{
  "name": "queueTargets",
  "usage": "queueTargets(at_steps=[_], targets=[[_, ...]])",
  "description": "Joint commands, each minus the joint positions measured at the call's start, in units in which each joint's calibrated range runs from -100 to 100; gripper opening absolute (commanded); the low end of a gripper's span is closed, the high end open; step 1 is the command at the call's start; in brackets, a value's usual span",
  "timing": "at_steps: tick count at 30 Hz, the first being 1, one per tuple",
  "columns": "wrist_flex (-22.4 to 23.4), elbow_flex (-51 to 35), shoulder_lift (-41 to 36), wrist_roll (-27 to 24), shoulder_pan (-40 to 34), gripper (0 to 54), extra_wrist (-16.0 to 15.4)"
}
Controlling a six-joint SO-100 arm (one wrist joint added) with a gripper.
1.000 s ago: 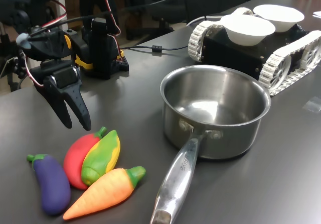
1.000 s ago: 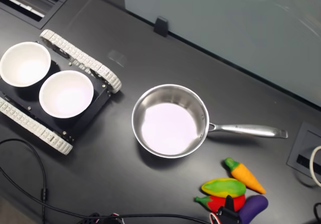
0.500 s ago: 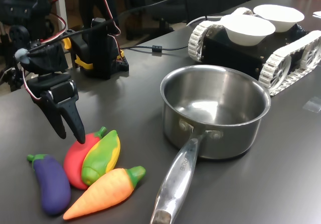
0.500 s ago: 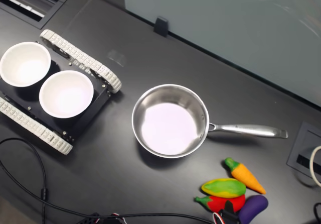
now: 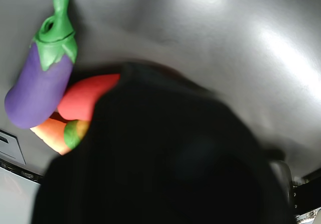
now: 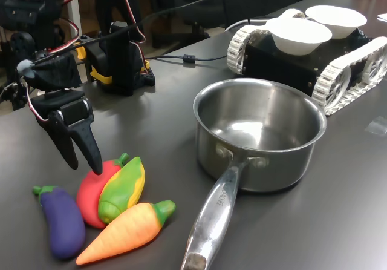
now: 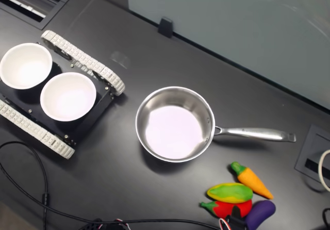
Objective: Pick up the chilli and place them in the pan
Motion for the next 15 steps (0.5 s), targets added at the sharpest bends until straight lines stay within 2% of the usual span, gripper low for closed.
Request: queueTargets(at_steps=[1,15], targets=[[-2.3,-1.6,-1.3,1.0,-0.6,29.1,0.7],[-3.5,-1.1,0.7,2.8,-2.4,28.7,3.0]])
